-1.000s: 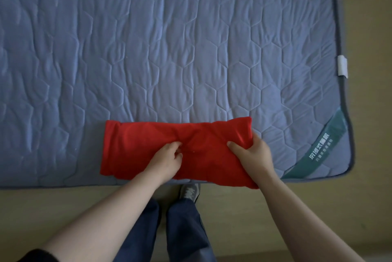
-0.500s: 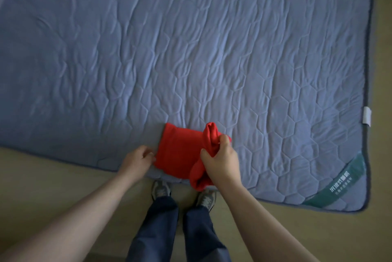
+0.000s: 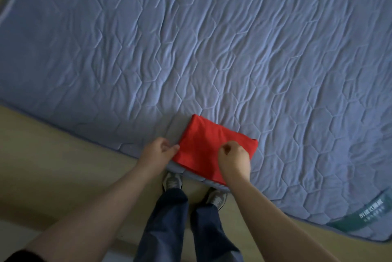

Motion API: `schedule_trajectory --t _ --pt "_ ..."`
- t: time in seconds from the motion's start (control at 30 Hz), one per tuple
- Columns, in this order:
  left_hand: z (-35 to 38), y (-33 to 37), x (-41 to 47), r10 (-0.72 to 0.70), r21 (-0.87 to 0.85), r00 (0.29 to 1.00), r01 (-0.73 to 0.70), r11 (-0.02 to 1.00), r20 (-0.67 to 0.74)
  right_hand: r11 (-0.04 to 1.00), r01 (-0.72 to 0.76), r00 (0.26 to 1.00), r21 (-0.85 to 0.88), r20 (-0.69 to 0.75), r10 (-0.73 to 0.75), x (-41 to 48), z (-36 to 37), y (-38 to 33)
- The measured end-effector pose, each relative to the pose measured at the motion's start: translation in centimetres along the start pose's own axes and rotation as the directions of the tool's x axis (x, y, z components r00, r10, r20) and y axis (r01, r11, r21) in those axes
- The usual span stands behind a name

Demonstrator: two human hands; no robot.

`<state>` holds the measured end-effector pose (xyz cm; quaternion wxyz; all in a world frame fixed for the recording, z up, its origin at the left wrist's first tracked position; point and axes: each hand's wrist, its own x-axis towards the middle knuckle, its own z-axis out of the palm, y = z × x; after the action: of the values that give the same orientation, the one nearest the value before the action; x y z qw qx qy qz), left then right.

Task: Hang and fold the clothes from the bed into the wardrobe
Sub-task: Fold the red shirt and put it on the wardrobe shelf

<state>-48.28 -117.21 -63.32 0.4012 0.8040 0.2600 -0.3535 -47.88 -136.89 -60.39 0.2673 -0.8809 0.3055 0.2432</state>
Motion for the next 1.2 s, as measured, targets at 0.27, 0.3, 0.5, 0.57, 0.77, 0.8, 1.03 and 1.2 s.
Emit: schedule_trajectory --t 0.27,0.3,0.5,0.57,0.77,0.8,1.03,1.2 --pt "3.6 1.9 3.5 -0.034 0.142 0.997 0.025 0.990 0.063 0.938 -0.268 0.963 0.220 0.050 0.264 2.6 -0.4 5.4" --pt "3.7 2.0 3.9 -0.030 0.121 0.997 0.022 0.992 0.064 0.921 -0.273 0.962 0.277 0.060 0.267 3.0 -0.2 5.7" --pt "6.2 3.5 5.2 -0.021 0.049 0.987 0.013 0.999 0.157 0.870 -0.347 0.938 0.352 0.154 0.311 5.1 0.9 8.1" --pt "6.9 3.9 5.3 -0.056 0.002 0.986 0.056 0.998 0.160 0.852 -0.386 0.920 0.354 0.216 0.327 5.8 0.8 8.7" --pt "6.1 5.9 3.6 -0.106 -0.129 0.984 0.124 0.984 0.140 0.740 -0.420 0.902 0.525 0.328 0.280 5.8 -2.6 8.3" --pt "5.7 6.5 2.7 -0.099 -0.150 0.989 0.115 0.982 0.113 0.752 -0.391 0.915 0.531 0.313 0.255 5.5 -3.7 7.9" --pt "-0.9 12.8 -7.0 -0.043 -0.291 0.998 0.030 0.956 -0.037 0.755 -0.214 0.946 0.619 0.324 0.003 0.6 -15.1 1.6" --pt "-7.4 18.6 -15.9 0.031 -0.356 0.979 -0.103 0.929 -0.203 0.732 -0.017 0.921 0.681 0.295 -0.253 -4.6 -24.7 -4.4"
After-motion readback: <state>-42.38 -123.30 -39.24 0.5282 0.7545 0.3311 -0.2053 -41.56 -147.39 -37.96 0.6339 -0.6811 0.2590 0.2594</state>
